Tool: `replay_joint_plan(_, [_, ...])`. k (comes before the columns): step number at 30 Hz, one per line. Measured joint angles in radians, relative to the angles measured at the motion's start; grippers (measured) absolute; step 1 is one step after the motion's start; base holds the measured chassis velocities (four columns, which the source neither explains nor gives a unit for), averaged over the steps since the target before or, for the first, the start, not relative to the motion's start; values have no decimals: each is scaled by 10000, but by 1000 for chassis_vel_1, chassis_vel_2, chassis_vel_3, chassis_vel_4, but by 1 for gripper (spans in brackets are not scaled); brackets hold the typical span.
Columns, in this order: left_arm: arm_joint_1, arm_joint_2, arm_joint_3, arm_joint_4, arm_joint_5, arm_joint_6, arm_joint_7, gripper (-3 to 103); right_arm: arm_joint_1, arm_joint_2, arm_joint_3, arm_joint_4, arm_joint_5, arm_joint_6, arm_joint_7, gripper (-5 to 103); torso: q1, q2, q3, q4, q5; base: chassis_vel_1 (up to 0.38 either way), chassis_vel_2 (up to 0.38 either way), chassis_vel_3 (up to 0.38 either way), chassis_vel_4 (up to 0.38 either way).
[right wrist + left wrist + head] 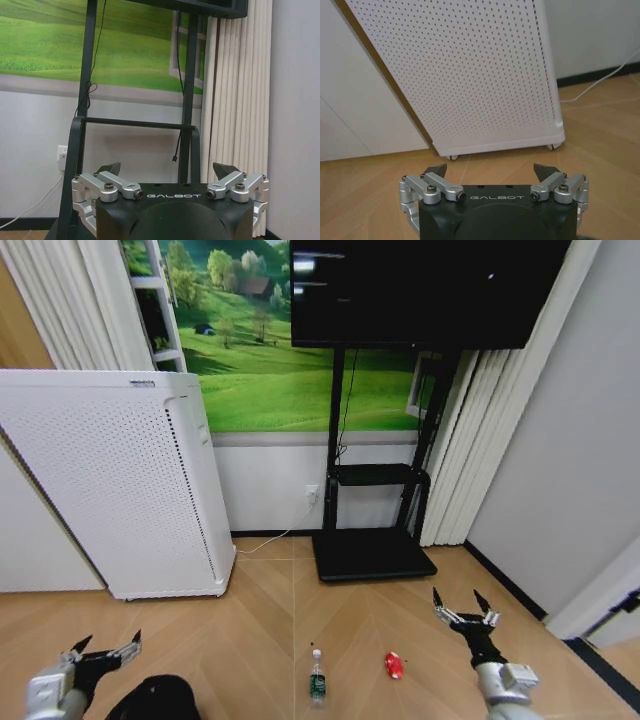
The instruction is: Pick up the trash bin and place the garbage on the floor into it.
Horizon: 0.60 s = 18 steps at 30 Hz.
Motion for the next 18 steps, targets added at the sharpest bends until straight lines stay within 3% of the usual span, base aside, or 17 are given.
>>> replay_joint_plan(1, [171,-27,129,246,512,7,32,98,21,-43,26,-5,82,0,1,100,0,1,1,0,0,0,0,0,0])
replay_joint_plan(5, [363,-30,307,669,1052,-88,245,98,18,-66,41,-35,130,10,1,100,1,3,3,-1,0,0,0,0,0])
replay_joint_plan(8, [407,-37,606,1464,1746,-945,1030,98,4,-68,21,-90,137,31,-4,100,2,5,5,-1,-1,0,0,0,0])
replay_joint_plan(11, [355,-42,819,1898,1826,-1394,1350,98,31,-58,-37,-142,120,43,-6,100,3,7,6,-1,-3,0,0,0,0])
replay_joint_plan(18, [571,-12,990,2303,2106,-1484,1480,98,32,21,-133,-166,56,60,-12,100,4,10,8,0,0,0,0,0,0])
